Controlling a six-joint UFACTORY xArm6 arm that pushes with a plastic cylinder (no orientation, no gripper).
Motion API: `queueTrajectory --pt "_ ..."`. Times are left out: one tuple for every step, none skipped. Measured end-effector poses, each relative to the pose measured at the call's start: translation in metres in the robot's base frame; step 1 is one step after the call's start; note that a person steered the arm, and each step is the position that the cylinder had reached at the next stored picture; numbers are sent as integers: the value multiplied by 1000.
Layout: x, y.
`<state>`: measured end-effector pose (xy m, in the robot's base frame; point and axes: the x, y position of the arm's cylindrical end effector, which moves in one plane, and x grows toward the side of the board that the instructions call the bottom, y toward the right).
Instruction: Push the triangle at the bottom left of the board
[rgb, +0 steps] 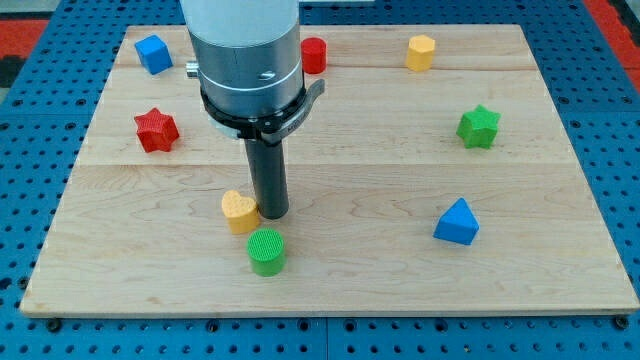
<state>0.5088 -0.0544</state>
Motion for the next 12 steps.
queueTrajectory --pt "0 -1" --pt "0 -2" --pt "-6 -2" --pt "-36 42" --pt "-58 69" --pt "-72 77" --pt "-94 128" --pt "-79 189" --pt "-27 219" --pt "28 211" --pt "26 107" --pt "14 47"
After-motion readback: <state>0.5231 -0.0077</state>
